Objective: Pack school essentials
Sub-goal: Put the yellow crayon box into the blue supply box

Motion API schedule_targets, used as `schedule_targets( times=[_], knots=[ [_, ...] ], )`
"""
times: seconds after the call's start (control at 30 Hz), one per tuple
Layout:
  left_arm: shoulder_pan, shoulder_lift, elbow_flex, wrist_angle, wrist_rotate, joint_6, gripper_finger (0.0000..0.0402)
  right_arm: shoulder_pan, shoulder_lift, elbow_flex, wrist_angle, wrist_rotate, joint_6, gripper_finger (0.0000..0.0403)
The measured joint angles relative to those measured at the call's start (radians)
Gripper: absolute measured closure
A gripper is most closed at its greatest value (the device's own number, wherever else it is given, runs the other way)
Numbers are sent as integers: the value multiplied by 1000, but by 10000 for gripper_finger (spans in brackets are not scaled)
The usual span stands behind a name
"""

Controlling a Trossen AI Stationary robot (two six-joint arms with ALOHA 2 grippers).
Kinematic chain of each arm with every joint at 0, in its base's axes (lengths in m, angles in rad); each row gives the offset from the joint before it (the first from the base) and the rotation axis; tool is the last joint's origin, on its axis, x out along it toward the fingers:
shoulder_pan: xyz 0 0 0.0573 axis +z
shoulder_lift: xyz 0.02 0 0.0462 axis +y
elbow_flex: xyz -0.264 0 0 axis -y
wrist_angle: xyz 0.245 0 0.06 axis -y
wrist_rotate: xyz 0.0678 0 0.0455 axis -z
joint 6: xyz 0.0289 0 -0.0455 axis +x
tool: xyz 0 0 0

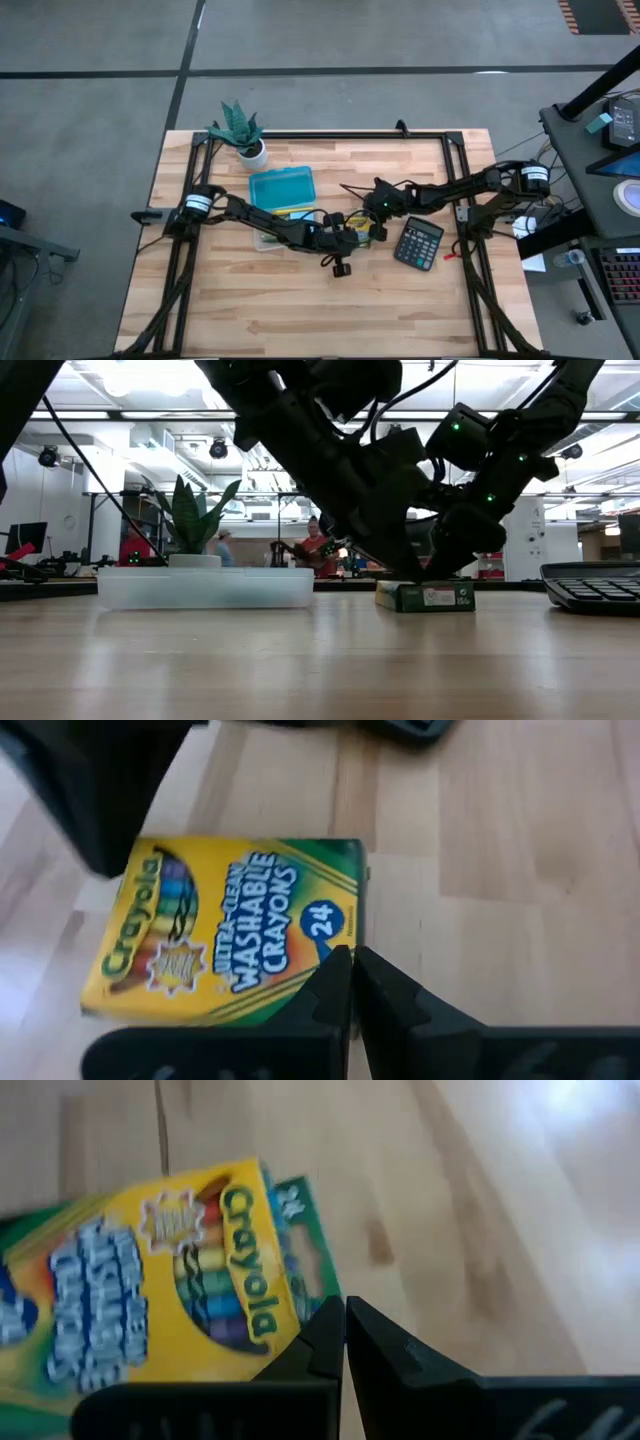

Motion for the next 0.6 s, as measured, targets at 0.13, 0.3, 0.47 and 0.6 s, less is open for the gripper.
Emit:
schedule_targets(
  times=[0.13,0.3,0.47,0.6],
  knots=[
    [-1,-1,-1,-38,-5,-1,402,4,0,11,-86,-51,0,394],
    [-2,-3,1,-53,-5,0,402,6,-2,21,-133,-133,26,394],
    [-6,-20,2,-94,-8,0,402,11,-21,22,-179,-165,43,394],
    [-22,-42,2,-141,-12,7,402,21,-55,22,-207,-166,61,394]
  ],
)
